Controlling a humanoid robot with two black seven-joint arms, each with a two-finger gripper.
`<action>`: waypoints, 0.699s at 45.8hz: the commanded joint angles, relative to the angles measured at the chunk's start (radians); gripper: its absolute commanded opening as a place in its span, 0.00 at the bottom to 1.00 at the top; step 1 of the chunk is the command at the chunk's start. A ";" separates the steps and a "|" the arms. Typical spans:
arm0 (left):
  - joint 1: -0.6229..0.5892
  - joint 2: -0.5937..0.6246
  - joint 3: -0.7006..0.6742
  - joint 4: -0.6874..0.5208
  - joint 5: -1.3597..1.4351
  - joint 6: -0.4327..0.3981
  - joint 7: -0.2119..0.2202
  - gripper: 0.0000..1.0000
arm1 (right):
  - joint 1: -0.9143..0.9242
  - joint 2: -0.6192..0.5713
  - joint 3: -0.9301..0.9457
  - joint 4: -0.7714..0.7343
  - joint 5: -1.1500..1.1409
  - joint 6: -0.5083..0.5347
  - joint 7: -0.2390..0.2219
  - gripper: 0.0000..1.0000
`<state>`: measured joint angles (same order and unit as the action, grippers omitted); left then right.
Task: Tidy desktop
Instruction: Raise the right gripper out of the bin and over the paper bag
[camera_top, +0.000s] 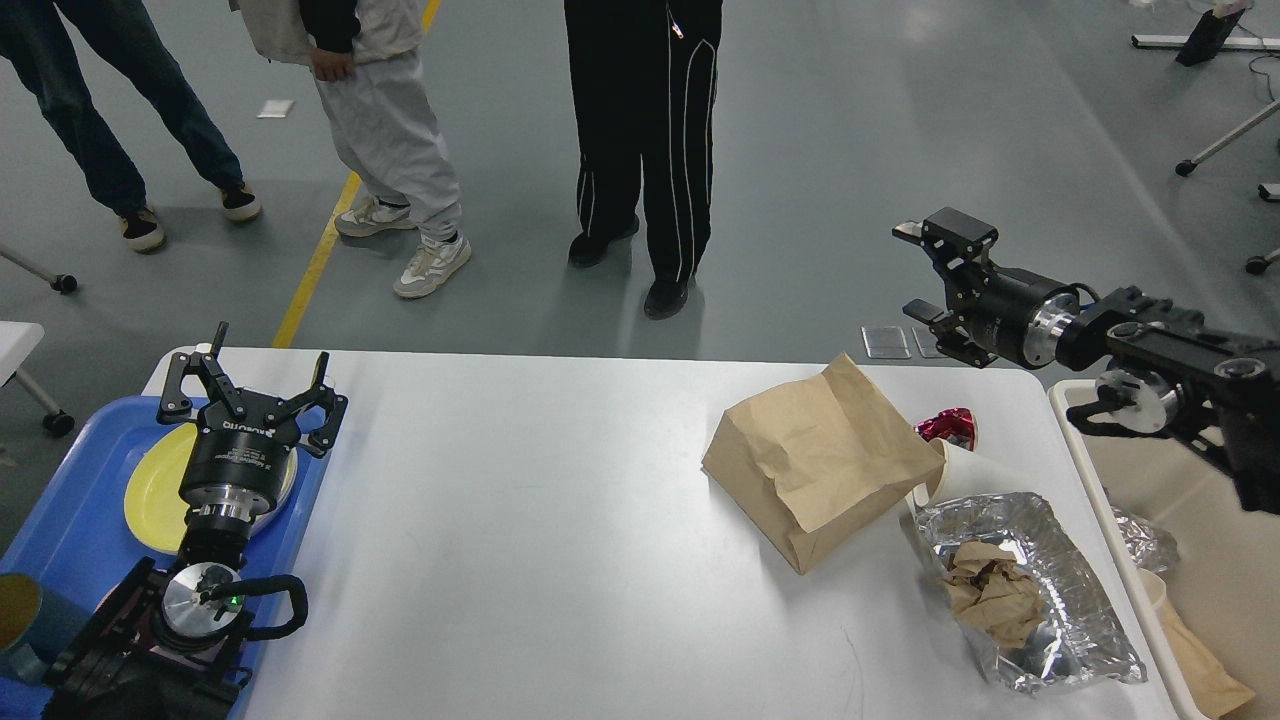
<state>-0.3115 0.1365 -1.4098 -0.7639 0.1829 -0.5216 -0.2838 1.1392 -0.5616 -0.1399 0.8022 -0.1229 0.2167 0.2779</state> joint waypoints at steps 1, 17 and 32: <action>0.000 0.000 0.000 0.000 0.000 0.000 0.000 0.97 | 0.230 0.015 -0.438 0.015 0.015 0.023 0.000 1.00; 0.000 0.000 0.000 0.000 0.000 0.000 0.000 0.97 | 0.769 0.249 -1.058 0.255 0.158 0.452 -0.040 1.00; 0.000 0.002 0.000 0.000 0.000 0.000 0.000 0.97 | 1.140 0.356 -1.101 0.604 0.186 0.521 -0.425 1.00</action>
<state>-0.3115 0.1368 -1.4097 -0.7639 0.1825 -0.5216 -0.2837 2.1617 -0.2136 -1.2378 1.2726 0.0494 0.7319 -0.0468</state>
